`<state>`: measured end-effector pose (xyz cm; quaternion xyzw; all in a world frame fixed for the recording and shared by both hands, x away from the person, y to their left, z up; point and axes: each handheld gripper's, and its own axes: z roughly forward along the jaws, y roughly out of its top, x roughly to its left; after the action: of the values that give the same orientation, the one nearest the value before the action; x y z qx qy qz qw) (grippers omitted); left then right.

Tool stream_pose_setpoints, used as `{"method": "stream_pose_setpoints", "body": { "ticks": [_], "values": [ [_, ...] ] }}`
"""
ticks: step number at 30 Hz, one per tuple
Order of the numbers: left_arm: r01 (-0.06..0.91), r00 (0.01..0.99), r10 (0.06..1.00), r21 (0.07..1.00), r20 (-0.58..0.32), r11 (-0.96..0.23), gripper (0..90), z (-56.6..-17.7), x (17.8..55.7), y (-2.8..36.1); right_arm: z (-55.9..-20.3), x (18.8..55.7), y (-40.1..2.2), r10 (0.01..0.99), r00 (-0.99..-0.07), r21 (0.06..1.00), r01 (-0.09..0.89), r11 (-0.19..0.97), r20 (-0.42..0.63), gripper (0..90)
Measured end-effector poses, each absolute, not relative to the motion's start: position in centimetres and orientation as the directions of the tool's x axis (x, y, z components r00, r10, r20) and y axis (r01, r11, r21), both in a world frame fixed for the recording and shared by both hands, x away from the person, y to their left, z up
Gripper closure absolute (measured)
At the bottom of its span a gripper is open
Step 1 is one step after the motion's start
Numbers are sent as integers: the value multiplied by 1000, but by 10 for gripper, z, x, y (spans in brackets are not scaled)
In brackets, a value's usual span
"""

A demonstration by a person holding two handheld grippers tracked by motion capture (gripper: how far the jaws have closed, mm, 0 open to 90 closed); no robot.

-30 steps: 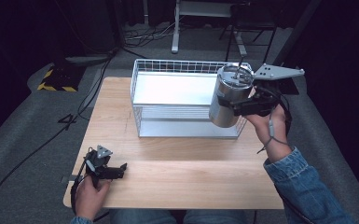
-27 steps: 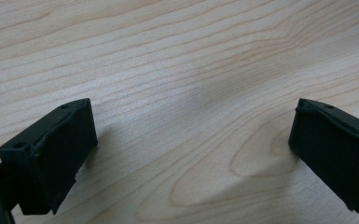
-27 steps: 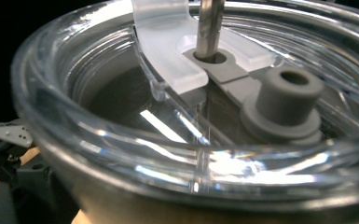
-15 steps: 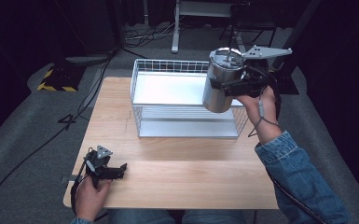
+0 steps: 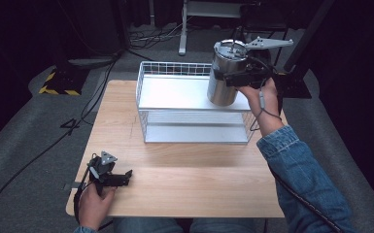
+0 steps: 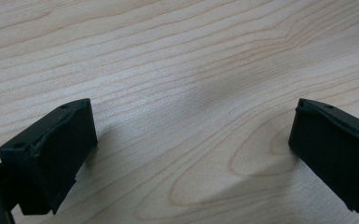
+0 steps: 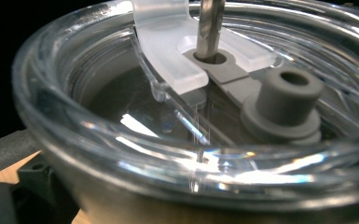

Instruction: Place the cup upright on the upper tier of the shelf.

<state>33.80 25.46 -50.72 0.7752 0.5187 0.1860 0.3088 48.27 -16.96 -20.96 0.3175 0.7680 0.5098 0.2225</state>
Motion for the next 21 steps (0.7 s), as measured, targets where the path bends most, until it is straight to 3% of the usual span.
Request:
{"method": "stream_pose_setpoints", "body": {
  "ticks": [21],
  "values": [
    [690,393,919,671,-31,-272,13,-507,338,255,-228,523,-128,741,-671,918,282,279,-19,36]
  ]
}}
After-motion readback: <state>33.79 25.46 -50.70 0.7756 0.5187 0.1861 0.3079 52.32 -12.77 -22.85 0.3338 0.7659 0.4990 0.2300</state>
